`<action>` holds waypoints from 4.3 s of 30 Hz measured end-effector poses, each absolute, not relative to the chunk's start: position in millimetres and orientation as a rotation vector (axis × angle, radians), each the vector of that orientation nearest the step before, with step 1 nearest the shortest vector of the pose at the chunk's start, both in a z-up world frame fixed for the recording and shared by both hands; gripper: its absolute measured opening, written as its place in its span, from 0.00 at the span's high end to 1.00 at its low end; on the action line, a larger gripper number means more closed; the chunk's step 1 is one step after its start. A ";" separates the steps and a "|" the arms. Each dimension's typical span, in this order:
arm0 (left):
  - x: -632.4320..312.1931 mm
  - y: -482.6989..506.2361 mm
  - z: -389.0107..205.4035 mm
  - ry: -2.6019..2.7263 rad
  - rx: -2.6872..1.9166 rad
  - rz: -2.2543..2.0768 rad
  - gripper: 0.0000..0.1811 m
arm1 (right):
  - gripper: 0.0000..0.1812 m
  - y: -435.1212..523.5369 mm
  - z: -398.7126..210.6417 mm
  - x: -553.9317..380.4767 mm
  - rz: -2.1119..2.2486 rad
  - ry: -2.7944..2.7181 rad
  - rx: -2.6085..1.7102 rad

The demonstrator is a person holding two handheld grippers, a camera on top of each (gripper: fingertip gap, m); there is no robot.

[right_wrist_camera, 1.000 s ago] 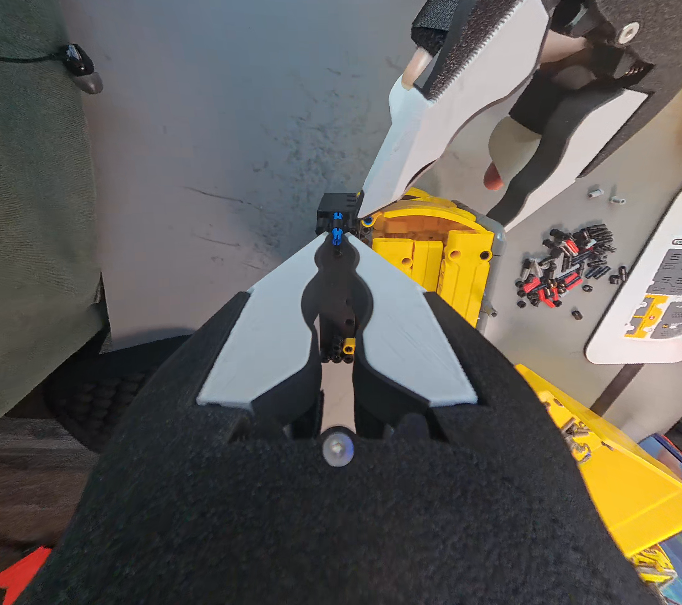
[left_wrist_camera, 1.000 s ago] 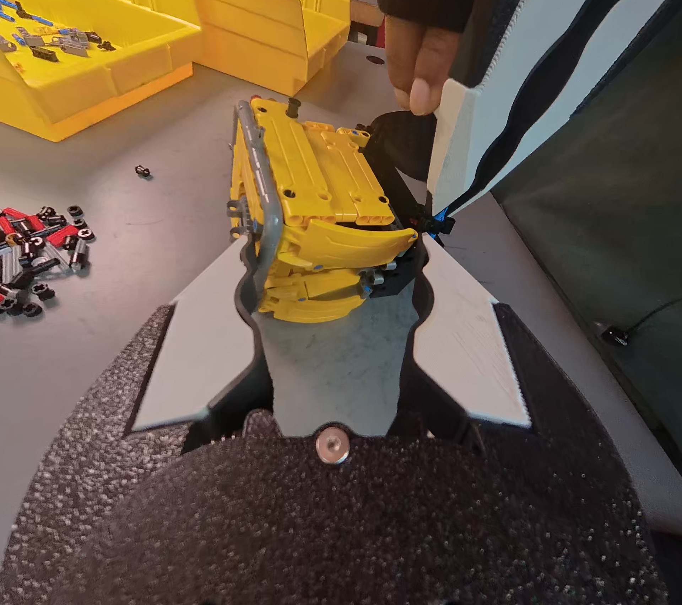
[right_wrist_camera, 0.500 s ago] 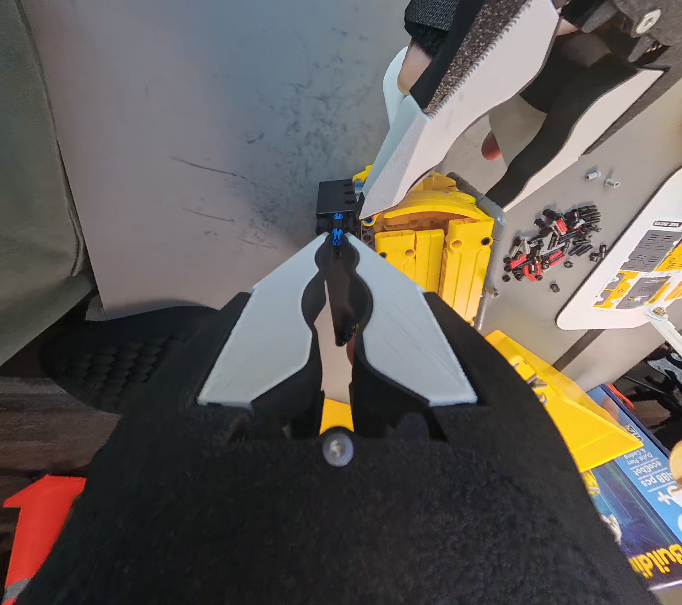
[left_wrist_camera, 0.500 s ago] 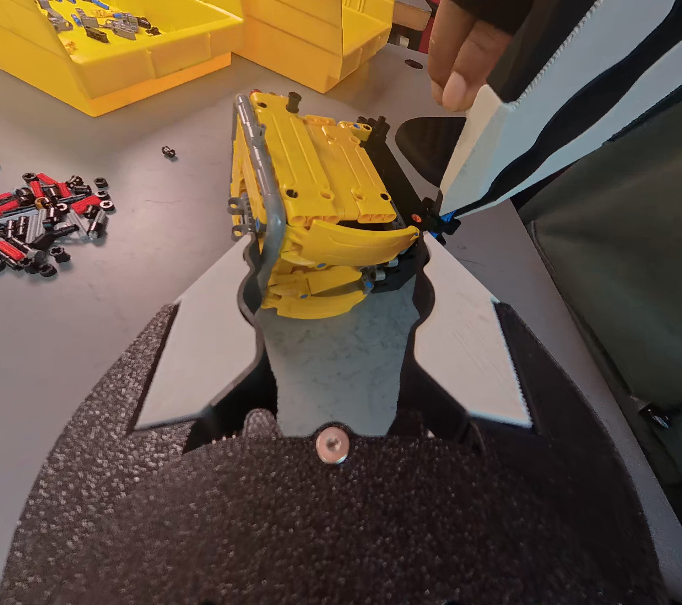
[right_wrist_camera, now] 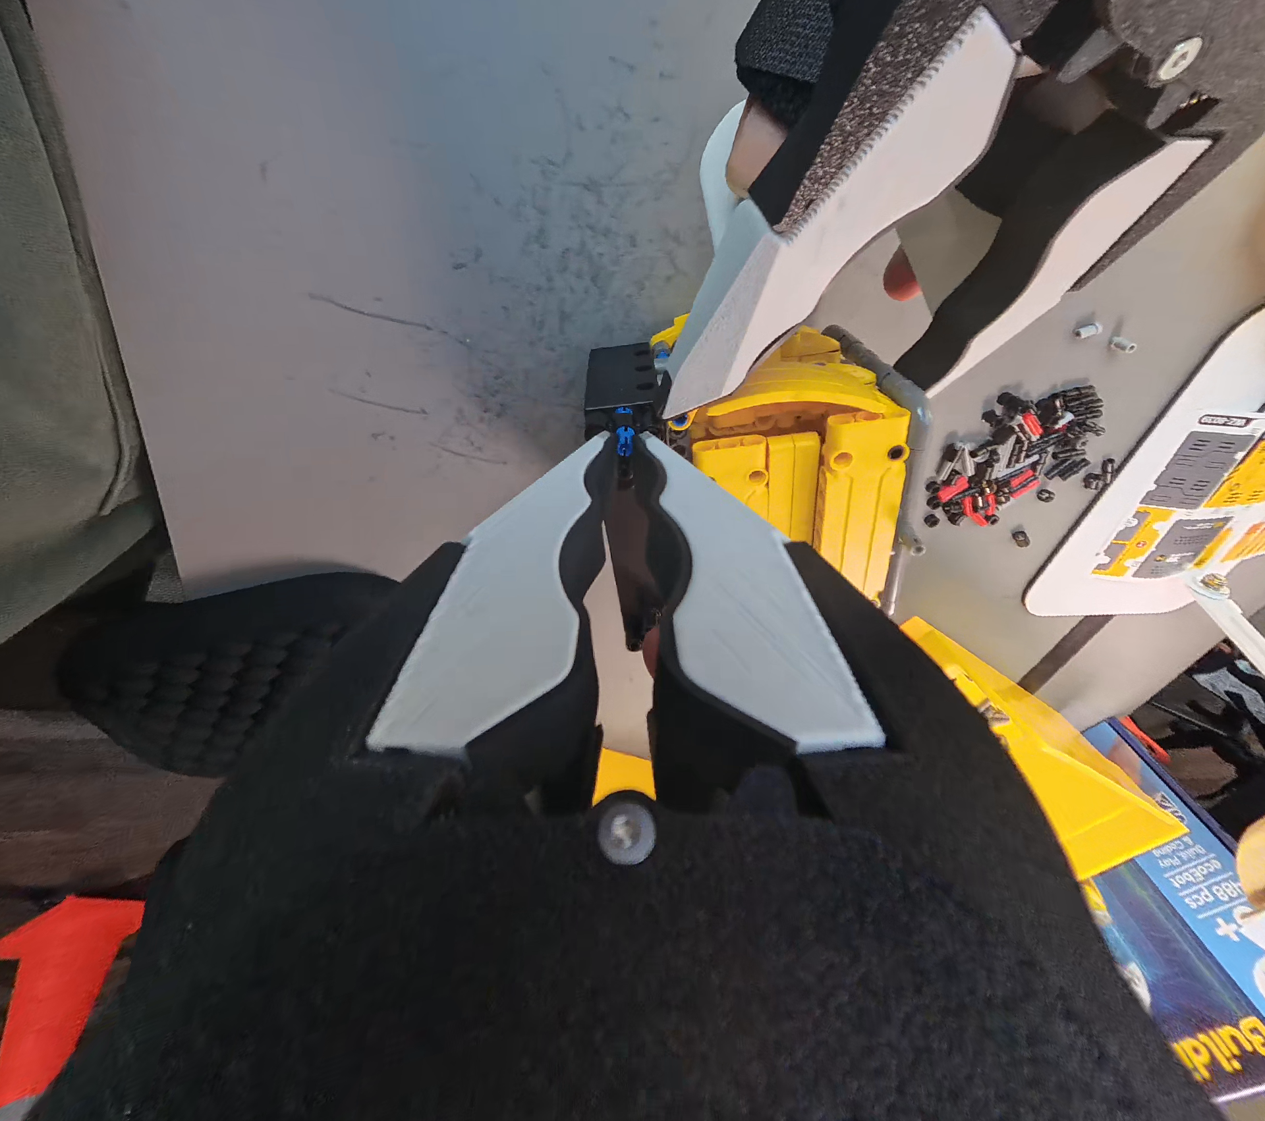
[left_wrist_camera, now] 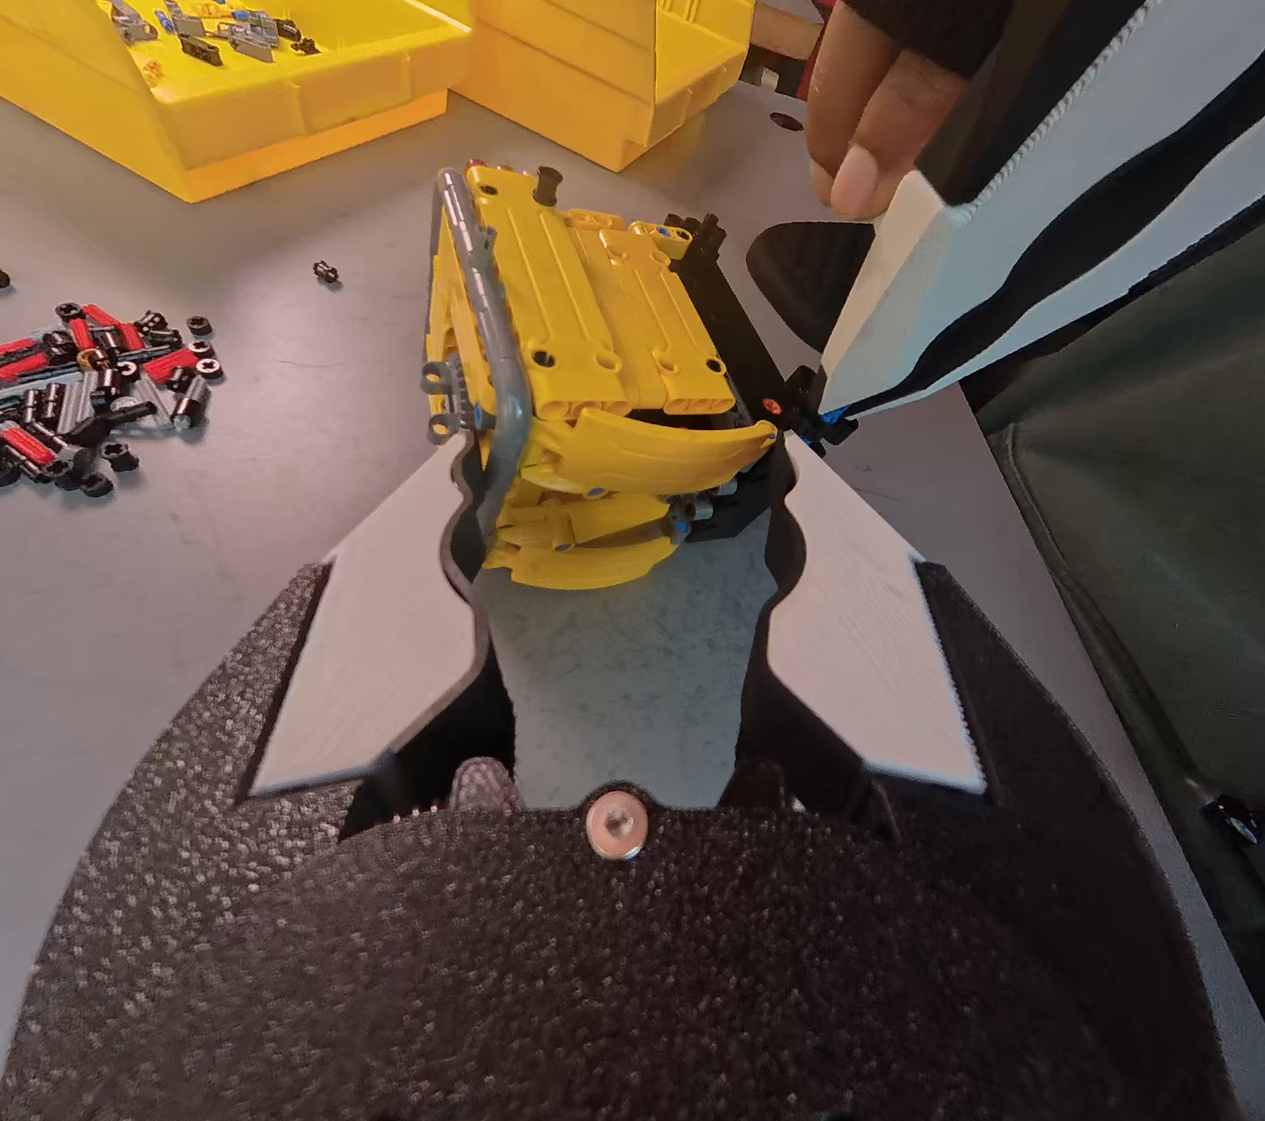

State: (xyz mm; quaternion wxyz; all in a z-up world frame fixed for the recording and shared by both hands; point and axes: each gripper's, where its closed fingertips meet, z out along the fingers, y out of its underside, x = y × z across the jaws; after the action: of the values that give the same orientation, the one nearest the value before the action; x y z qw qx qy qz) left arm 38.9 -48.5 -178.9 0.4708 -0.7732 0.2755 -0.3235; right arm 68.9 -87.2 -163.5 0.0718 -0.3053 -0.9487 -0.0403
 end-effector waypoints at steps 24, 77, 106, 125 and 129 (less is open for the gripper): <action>37.4 -50.4 -176.6 0.688 -1.881 -0.789 0.58 | 0.98 -77.3 -164.8 78.8 -0.049 -2.882 -1.015; 41.7 -46.9 -181.9 0.658 -1.898 -0.753 0.54 | 0.99 -77.0 -165.0 81.0 -0.114 -2.894 -0.922; 38.7 -38.7 -185.4 0.493 -2.015 -0.562 0.53 | 0.99 -63.8 -163.5 77.0 -0.367 -3.028 -0.612; 29.9 -34.4 -187.8 0.482 -2.023 -0.515 0.59 | 0.98 -54.3 -163.9 76.8 -0.097 -2.896 -0.822; 29.5 -35.0 -187.1 0.485 -2.017 -0.526 0.58 | 0.98 -52.0 -164.2 77.7 -0.014 -2.842 -0.844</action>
State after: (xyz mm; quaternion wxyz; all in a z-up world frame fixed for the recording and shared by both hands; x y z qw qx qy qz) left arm 29.5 -35.0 -187.1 0.4800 -0.8268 0.1987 -0.2156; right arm 77.7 -52.0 -164.2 0.0884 -0.2838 -0.9548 -0.0045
